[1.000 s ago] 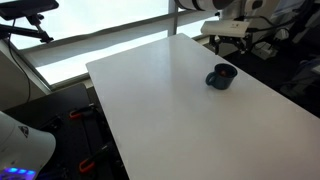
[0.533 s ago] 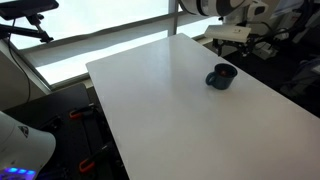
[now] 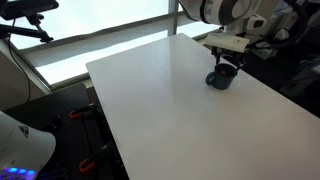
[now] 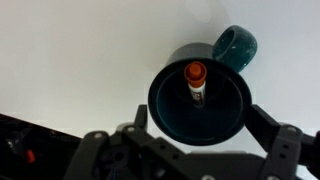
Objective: Take the marker out of the mug and put it on the tabletop.
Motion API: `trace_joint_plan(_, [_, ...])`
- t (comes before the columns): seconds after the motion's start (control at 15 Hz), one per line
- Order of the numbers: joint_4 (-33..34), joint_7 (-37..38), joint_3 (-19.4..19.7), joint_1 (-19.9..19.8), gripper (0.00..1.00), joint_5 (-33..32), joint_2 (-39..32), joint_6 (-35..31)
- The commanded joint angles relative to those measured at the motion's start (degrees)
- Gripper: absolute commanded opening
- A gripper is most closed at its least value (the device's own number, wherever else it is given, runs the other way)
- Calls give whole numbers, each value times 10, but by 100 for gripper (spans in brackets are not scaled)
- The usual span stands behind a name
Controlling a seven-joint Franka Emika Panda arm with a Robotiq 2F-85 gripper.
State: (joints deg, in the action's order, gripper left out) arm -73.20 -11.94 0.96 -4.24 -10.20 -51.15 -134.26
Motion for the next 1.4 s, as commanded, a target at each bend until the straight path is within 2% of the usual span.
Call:
trace_joint_plan(0.0, [40, -5, -2, 0, 94, 16, -17, 41])
trace_joint_plan(0.07, [44, -5, -2, 0, 92, 17, -19, 46])
trace_joint_plan(0.13, [49, -5, -3, -1, 76, 18, -21, 52])
trace_joint_plan(0.2, [52, -6, -3, -2, 68, 19, -22, 57])
trace_joint_plan(0.27, [54, -6, -3, -2, 65, 19, -23, 61])
trace_joint_plan(0.33, [56, -7, -3, -3, 56, 20, -23, 63])
trace_joint_plan(0.4, [57, -7, -3, -3, 52, 20, -24, 66])
trace_joint_plan(0.6, [59, -8, -3, -6, 51, 23, -26, 76])
trace_joint_plan(0.67, [58, -7, -2, -8, 58, 23, -27, 79])
trace_joint_plan(0.73, [58, -9, -4, -11, 60, 26, -28, 83])
trace_joint_plan(0.8, [57, -10, -5, -14, 67, 30, -29, 88])
trace_joint_plan(0.93, [57, -9, -6, -18, 61, 38, -32, 98])
trace_joint_plan(1.07, [57, -9, -7, -22, 37, 46, -32, 106])
trace_joint_plan(1.13, [58, -8, -6, -23, 35, 48, -33, 110])
trace_joint_plan(1.33, [63, -9, -6, -28, 12, 51, -33, 120])
